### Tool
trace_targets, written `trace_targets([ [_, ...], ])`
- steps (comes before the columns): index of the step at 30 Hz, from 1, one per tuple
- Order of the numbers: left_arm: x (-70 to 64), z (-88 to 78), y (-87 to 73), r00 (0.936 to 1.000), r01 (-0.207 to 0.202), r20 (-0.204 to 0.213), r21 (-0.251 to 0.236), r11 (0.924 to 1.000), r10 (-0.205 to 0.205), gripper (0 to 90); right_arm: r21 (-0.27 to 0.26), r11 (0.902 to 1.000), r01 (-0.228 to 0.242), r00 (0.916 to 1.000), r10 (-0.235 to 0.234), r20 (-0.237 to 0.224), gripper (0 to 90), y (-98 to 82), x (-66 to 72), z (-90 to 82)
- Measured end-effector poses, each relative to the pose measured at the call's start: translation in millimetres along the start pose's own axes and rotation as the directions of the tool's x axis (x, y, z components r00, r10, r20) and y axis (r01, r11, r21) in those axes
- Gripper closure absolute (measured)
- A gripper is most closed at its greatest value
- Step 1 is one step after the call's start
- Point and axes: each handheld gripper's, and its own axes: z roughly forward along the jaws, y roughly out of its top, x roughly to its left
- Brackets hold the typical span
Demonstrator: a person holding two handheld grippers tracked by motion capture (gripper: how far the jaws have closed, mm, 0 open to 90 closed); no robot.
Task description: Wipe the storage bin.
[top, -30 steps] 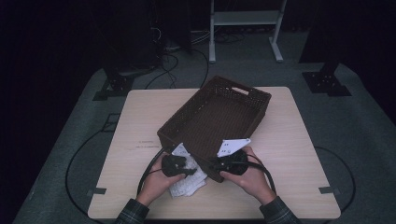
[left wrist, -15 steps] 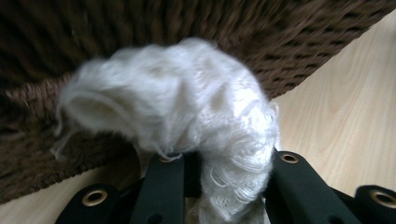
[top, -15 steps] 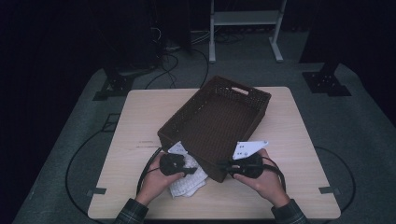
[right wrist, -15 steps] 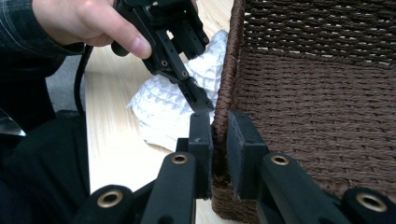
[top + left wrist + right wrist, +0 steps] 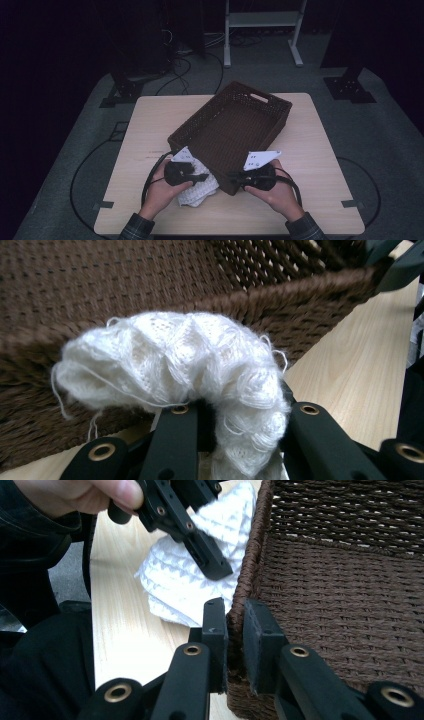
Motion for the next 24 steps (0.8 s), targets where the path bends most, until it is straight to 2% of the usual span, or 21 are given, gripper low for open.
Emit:
trace_targets([
  [3,-0.5,-8.6,2.5,1.0000,0.006,0.002,-0.043,0.9991,-0.006,73.3,0.003,1.0000,0.001,1.0000,-0.001,-0.003,79.5,1.6,0.2,2.0],
  [9,-4.9,-16.4,7.8,1.0000,0.001,-0.003,-0.084,0.9965,-0.001,73.3,0.005,1.0000,0.000,1.0000,0.000,-0.008,79.4,2.9,0.5,3.6],
  [16,-3.1,2.2,-0.1,0.9997,0.012,0.022,-0.018,0.9998,-0.012,73.2,0.002,1.0000,0.001,0.9999,-0.001,-0.011,79.3,2.7,-0.1,3.9],
  [19,-2.6,10.8,-3.4,0.9998,0.013,0.018,0.017,0.9998,-0.013,73.0,0.002,1.0000,0.000,0.9999,0.000,-0.011,79.3,2.8,0.1,4.1],
  [24,-3.7,26.2,-7.6,0.9999,-0.008,0.008,0.084,0.9964,0.007,73.1,0.001,1.0000,-0.001,0.9999,0.001,-0.011,79.3,2.7,0.3,4.2],
])
